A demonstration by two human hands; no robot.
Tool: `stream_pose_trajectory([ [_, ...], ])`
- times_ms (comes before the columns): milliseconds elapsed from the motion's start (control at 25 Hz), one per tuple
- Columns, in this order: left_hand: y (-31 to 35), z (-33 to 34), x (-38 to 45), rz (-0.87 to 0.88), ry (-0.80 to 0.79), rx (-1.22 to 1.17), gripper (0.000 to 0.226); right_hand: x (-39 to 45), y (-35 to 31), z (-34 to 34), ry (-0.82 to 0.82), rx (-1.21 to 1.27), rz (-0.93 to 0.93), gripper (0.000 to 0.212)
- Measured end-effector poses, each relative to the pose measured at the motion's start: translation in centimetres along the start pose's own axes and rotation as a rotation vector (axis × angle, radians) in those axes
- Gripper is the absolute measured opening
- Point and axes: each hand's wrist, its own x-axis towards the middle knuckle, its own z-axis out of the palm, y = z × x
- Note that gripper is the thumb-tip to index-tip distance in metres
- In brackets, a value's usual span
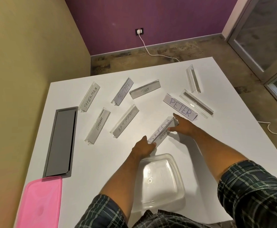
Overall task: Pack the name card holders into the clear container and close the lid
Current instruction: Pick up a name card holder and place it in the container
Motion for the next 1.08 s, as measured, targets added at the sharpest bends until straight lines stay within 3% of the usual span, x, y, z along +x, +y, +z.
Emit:
stream_pose_trajectory([
  [240,0.5,0.1,0.1,-0.037,0.091,0.049,0.054,0.3,-0.2,-0.3,-0.038,0.047,-0.013,0.103],
  [440,0.0,0.5,0.0,-0.146,0.047,-0.021,0.053,0.3,-0.9,0.3,-0.064,0.003,-0.029,0.099],
  [600,-0.6,0.1,-0.5,-0.113,0.160,-0.028,0.041,-0.4,-1.3,0.7,-0.043,-0.076,-0.043,0.091],
  [1080,-3.3,-3.9,-4.3,-0.042,0.507,-0.149,0.037,-4.9,-4.4,1.8,0.118,-0.150,-0.040,0.062],
])
